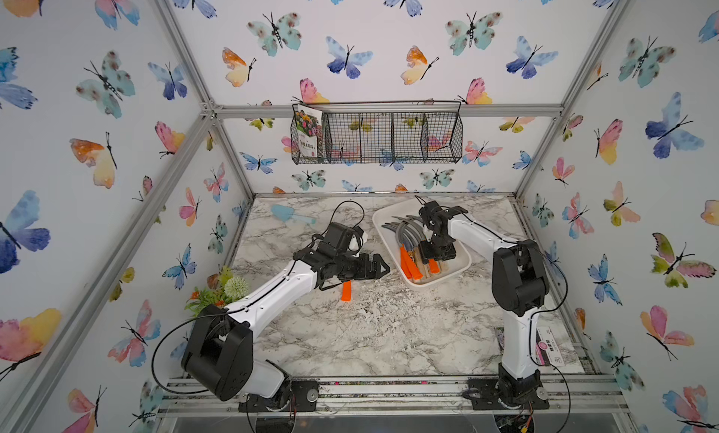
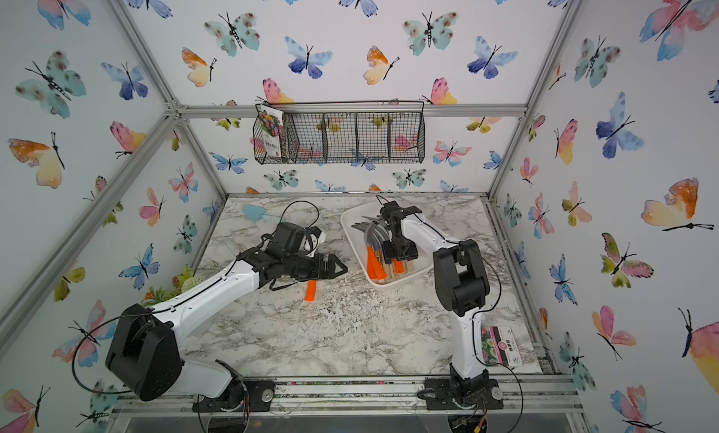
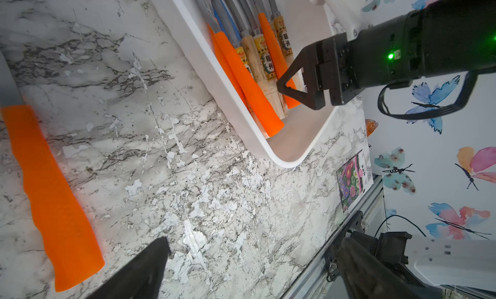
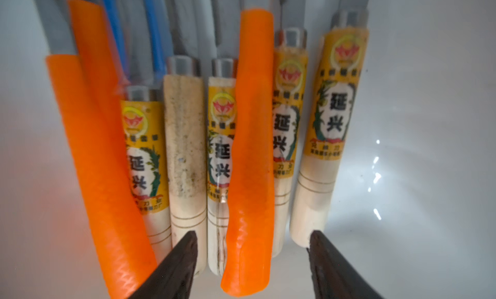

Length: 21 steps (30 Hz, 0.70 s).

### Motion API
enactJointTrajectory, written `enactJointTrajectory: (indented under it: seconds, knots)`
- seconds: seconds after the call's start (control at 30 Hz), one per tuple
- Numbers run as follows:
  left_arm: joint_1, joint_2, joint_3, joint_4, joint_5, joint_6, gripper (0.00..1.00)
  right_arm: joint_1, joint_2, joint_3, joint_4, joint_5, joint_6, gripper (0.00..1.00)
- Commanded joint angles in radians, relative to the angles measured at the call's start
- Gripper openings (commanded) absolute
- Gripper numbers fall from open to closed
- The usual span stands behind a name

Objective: Put small sickles into storage boxes
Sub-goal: Place the sickle in the storage box.

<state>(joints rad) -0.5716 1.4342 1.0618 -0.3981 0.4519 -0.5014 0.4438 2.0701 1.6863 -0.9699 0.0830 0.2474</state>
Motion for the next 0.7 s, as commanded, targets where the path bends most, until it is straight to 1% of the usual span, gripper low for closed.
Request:
enactJointTrajectory:
  seconds: [0.0, 0.03, 0.27, 0.43, 0.57, 0.67]
  knots:
    - [-0.005, -0.053, 0.009, -0.012, -0.017, 0.001, 0.98, -0.004, -0.067, 0.046, -0.050, -0.020, 0.007, 0.89]
    - [-0.005, -0.057, 0.009, -0.014, -0.022, 0.001, 0.98, -0.004, -0.077, 0.052, -0.055, -0.029, 0.012, 0.98]
    - [-0.006, -0.097, 0.000, -0.044, -0.065, 0.001, 0.98, 0.030, -0.141, 0.050, -0.071, -0.077, 0.063, 0.99]
    - [-0.005, -0.112, 0.020, -0.161, -0.231, -0.010, 0.98, 0.063, -0.180, 0.044, -0.069, -0.099, 0.098, 0.98]
    - [-0.004, -0.100, 0.044, -0.268, -0.365, -0.029, 0.98, 0.091, -0.234, 0.011, -0.022, -0.150, 0.105, 0.98]
    - [-0.001, -0.084, 0.053, -0.316, -0.420, -0.038, 0.98, 0.112, -0.285, -0.031, 0.028, -0.186, 0.100, 0.98]
